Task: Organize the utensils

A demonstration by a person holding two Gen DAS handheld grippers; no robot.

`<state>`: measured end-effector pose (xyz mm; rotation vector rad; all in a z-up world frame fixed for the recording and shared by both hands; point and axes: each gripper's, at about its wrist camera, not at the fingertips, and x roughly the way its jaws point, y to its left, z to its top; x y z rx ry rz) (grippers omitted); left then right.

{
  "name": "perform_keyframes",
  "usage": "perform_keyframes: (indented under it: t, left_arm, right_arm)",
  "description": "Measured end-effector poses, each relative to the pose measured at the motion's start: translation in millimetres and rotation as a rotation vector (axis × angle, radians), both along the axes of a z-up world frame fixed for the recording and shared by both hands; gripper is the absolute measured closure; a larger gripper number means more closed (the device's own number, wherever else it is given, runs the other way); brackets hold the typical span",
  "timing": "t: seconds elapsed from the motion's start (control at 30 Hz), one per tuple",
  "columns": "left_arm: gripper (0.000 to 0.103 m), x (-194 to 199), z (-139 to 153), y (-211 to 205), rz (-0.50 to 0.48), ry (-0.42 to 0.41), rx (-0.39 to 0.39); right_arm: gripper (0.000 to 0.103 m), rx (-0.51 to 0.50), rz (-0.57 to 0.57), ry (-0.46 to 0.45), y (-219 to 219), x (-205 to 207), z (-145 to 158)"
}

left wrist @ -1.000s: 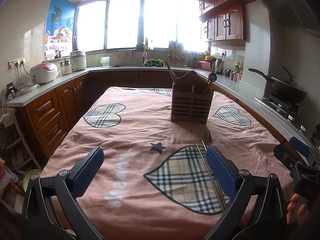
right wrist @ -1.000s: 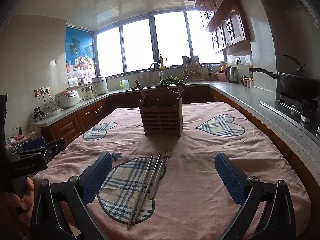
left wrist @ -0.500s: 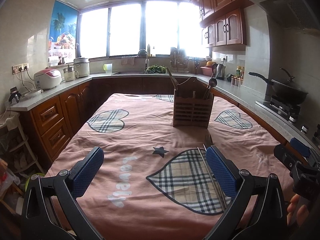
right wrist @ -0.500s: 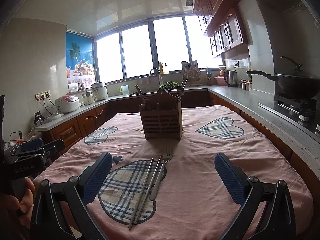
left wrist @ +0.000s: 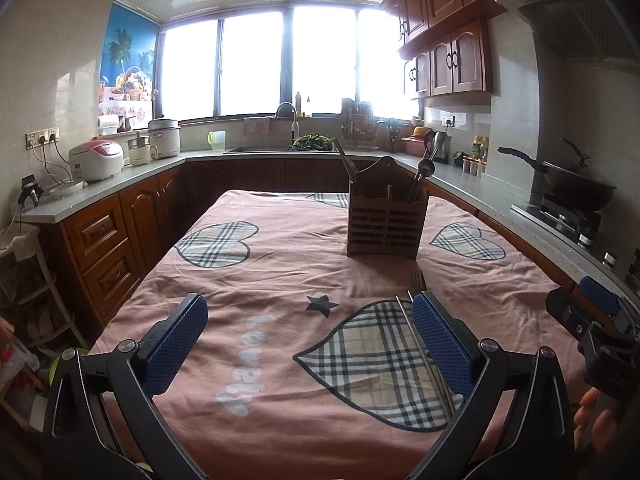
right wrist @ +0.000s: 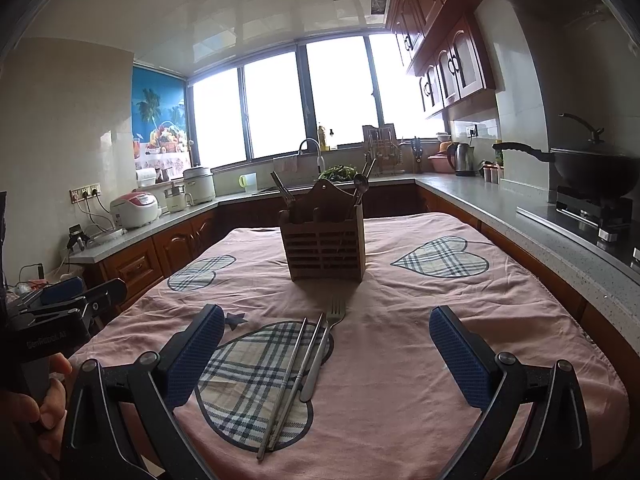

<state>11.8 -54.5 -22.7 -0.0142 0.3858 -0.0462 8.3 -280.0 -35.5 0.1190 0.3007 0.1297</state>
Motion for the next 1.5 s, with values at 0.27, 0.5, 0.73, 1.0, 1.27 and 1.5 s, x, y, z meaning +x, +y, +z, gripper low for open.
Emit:
perform_keyframes:
  t: [0.27,0.5,0.73,1.0,1.27,1.5]
  left_arm:
    - [0.000,0.7,-0.7,-0.5,0.003,-0.004,0.000]
    - [0.000,0.8,-0.9,-0.8,0.002,-0.004,0.001]
    - [0.000,0.9,-1.2,-0.5,-0.001,-0.002,0.001]
    - [0.000,1.0,-1.8,-0.8,-0.005,-0.002,0.003]
    - [0.000,-0.6,-1.0,-0.3,-0.008,-0.004,0.011]
    - [0.000,-0.7,-0.8,-0.4,-0.009,-0.004,0.013]
  right_arm:
    - [0.000,0.000,0.000,0.001,0.2,0.8,-0.3]
    - [0.000,0.000,0.001,0.001,0.5,0.5,-0.2]
    - [0.000,-0.001,0.001,0.002,1.2,0.3,-0.4]
    - [0.000,-0.001,0.002,0.001,2.2,0.5,-0.2]
    - [0.000,-0.001,0.003,0.001,2.5,0.6,-0.3]
    - [0.000,-0.002,0.002,0.000,2.7,0.2,-0.2]
